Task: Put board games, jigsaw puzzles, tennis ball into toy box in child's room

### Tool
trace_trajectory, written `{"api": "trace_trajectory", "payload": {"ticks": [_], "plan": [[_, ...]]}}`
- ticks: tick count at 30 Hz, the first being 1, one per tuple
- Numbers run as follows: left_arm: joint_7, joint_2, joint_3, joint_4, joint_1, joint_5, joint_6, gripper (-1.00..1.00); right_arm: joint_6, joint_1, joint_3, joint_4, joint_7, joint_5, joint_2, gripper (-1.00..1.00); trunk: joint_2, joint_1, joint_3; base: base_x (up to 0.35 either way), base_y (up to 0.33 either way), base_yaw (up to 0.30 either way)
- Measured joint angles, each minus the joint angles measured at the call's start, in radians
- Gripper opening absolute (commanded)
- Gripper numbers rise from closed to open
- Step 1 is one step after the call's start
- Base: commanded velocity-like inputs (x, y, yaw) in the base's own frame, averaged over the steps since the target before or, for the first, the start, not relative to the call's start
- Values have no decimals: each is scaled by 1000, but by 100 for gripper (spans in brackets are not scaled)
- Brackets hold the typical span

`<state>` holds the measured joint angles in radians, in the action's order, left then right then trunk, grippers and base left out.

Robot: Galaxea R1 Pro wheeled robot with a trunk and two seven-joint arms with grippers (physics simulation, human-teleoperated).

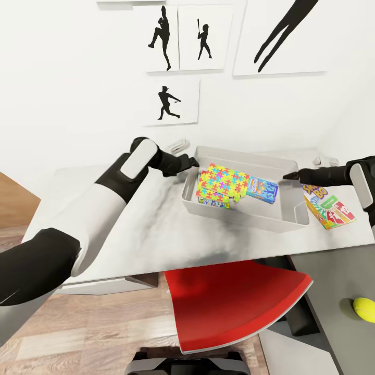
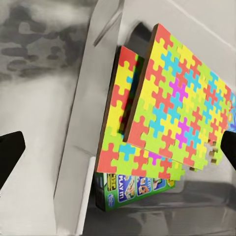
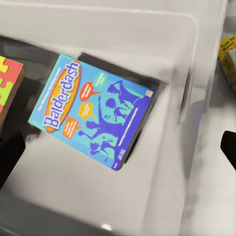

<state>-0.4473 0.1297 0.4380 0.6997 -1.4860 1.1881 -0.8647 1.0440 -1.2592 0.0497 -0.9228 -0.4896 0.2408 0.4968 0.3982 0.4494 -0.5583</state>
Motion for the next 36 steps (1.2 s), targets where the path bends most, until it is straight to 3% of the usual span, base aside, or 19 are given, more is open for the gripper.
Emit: {"api": "trace_trajectory", "payload": {"ticks": [7, 17, 36], "plan": [[70, 1, 0, -33, 3, -61, 4, 100, 0, 19, -2, 0, 0, 4, 0, 100, 0, 0, 0, 0, 0, 0], [101, 1, 0, -48, 5, -109, 6, 100, 0, 29, -4, 0, 0, 5, -1, 100, 0, 0, 0, 0, 0, 0], [134, 1, 0, -67, 5, -132, 11, 100, 0, 36, -6, 0, -1, 6, 1, 100, 0, 0, 0, 0, 0, 0]]}}
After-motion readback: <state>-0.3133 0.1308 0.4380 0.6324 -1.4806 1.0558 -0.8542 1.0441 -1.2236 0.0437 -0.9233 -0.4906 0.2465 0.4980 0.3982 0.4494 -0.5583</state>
